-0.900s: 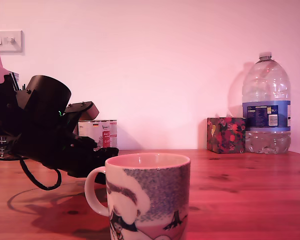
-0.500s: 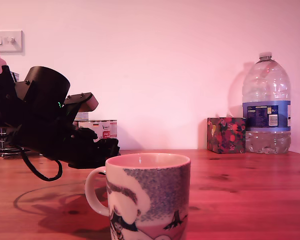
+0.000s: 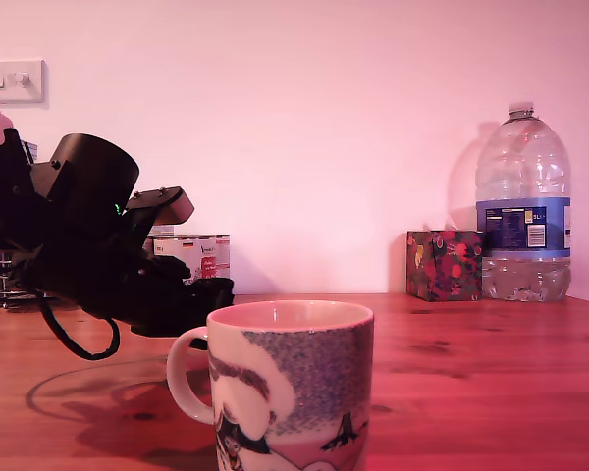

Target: Pick up the coffee capsules from the table one by one and drop them inside the nearest coffee cup

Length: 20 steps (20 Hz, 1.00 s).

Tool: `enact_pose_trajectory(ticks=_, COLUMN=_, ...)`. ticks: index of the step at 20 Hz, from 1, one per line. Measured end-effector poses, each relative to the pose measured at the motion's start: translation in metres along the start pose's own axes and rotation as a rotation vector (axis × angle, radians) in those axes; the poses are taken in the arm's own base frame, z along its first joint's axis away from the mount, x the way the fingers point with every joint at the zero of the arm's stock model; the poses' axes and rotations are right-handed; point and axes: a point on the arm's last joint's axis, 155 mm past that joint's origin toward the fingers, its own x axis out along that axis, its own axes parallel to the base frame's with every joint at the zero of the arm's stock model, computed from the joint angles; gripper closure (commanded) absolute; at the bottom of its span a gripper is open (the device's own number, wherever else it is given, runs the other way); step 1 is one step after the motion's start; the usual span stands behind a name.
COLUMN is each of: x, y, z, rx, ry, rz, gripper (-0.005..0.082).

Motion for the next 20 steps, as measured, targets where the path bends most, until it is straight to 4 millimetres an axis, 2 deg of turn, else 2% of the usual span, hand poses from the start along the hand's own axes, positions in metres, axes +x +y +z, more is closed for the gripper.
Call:
enact_pose_trajectory(ticks=7, x=0.003, y=-0.009, z=-0.001, rx=0.005, ry=0.015, rz=-0.019, gripper=0.0126)
enact_pose_trajectory(ticks=12, x=0.013, y=-0.011, z=0.022, rx=0.018, ry=-0.013, rz=-0.026, gripper=0.0126)
enact_pose_trajectory(ticks=20, x=0.029, y=-0.011, z=-0.001, rx=-0.002, ry=0.084, rz=-0.037, gripper=0.0128)
